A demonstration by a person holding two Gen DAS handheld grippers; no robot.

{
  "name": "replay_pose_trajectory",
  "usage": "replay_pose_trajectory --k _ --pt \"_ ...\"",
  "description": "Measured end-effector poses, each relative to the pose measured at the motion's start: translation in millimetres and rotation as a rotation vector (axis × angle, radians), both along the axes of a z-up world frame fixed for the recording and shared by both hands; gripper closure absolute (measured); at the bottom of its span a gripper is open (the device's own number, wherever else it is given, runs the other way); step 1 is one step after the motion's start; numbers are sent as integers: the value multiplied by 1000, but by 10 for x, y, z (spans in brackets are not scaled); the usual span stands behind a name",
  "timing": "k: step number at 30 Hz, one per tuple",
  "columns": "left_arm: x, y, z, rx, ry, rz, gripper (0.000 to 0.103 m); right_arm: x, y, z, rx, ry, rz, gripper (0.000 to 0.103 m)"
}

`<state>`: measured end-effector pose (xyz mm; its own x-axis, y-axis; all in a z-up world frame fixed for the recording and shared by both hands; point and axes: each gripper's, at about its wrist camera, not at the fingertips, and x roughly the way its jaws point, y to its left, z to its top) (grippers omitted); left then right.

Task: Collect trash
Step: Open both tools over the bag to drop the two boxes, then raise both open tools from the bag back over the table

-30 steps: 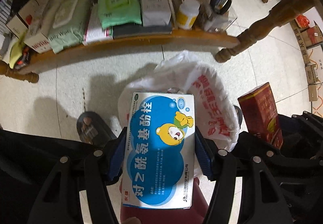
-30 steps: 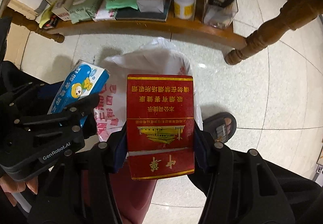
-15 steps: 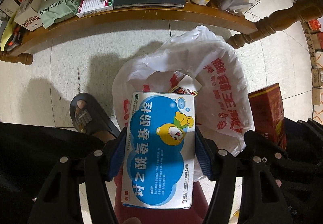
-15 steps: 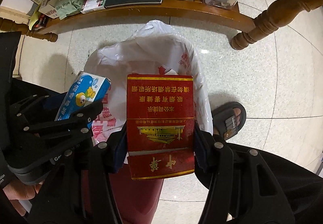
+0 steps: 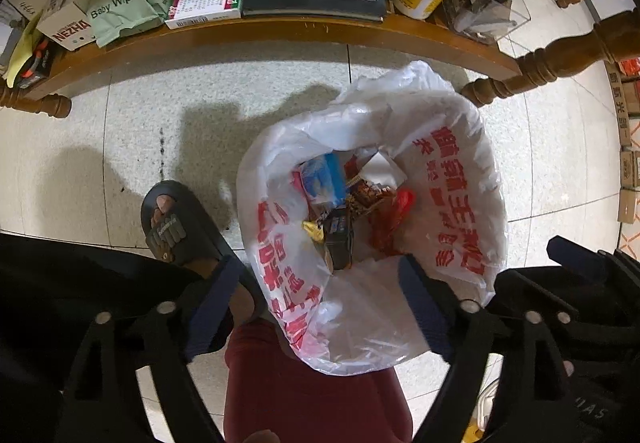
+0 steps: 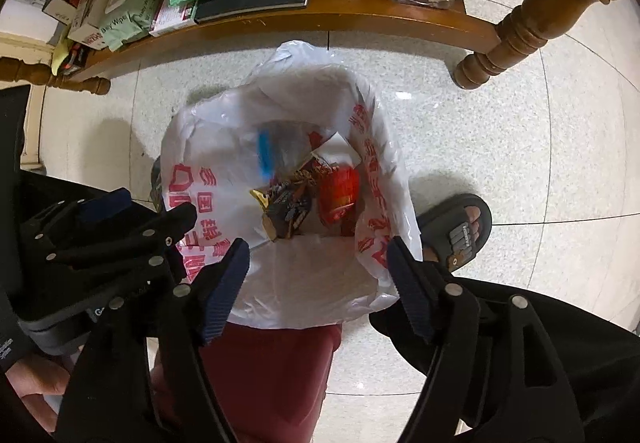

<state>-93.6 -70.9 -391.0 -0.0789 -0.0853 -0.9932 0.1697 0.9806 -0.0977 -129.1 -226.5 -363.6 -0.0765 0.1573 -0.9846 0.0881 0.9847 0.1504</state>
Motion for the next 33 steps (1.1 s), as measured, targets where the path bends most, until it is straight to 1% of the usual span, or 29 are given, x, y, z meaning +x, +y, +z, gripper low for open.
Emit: replay_pose_trajectory --k 8,11,14,17,24,29,30,33 --pt "17 -33 84 -9 -31 -4 18 -6 -46 83 -6 -18 -9 31" --pt "25 -23 120 -8 -43 6 13 -18 -49 113 -5 -26 -13 30" --pt "35 -13 199 -15 -72 4 10 -24 -83 188 -4 -43 -32 26" --pt "46 -52 379 -15 -138 -18 9 -21 -91 302 -5 -68 -32 26" --pt "75 -66 823 -8 -276 -31 8 -62 -74 784 -16 -158 -9 22" --pt "25 2 1239 -36 -377 -49 8 -155 -32 1226 -25 -232 44 21" --pt "11 19 1346 -43 -402 -55 8 -165 -29 1282 -24 -242 48 21" --pt "-29 80 1690 -64 -481 -71 8 -185 -31 1595 -19 -295 63 21"
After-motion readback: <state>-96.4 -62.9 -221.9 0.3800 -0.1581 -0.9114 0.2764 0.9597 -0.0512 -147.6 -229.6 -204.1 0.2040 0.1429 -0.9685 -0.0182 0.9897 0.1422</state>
